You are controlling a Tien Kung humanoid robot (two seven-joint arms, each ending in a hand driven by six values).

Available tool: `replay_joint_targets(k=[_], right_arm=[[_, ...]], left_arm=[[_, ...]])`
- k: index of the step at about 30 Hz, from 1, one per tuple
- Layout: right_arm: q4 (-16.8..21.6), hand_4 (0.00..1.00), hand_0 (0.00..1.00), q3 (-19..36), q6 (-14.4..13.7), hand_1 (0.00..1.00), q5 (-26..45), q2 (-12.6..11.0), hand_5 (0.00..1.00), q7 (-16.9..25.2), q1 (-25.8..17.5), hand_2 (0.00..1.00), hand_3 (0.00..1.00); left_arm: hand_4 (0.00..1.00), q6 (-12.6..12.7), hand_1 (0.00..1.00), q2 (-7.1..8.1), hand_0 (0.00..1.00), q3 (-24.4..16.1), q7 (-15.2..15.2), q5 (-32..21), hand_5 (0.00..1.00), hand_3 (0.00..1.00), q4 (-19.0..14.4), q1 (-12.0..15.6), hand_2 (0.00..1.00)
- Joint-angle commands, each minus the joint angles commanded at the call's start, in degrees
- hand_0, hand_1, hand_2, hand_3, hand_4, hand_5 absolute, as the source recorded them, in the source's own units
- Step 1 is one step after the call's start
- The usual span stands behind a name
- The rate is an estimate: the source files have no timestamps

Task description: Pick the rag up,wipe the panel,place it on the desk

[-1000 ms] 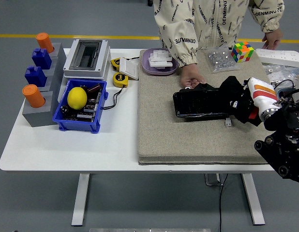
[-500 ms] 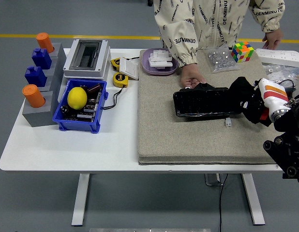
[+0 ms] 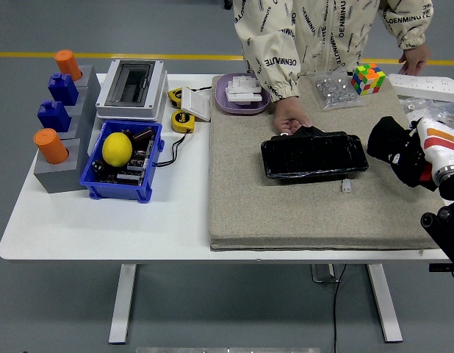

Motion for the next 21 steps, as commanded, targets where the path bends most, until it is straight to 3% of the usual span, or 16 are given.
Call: replay_joint_targets(k=[8,21], right_arm=[[-0.25,0.910,0.241,3.37,0.04,0.291,-0.50,-0.62,0.051,-0.01,-2.12,0.361,0.364],[-1.55,0.911,0.243,9.48,0.31,0.292,-2.37,2.03,0.049,-0.44,-3.62,0.361,0.364]], left_arm=[[0.632,0.03,0.636,0.00,0.605,-0.50,0.02,0.34,0.446,0.560,0.12,0.38,0.639],[0.631,0.03,0.636,0.40,0.605,-1.13,-0.06,0.79,0.446,0.560,-0.04,0.44,0.637]])
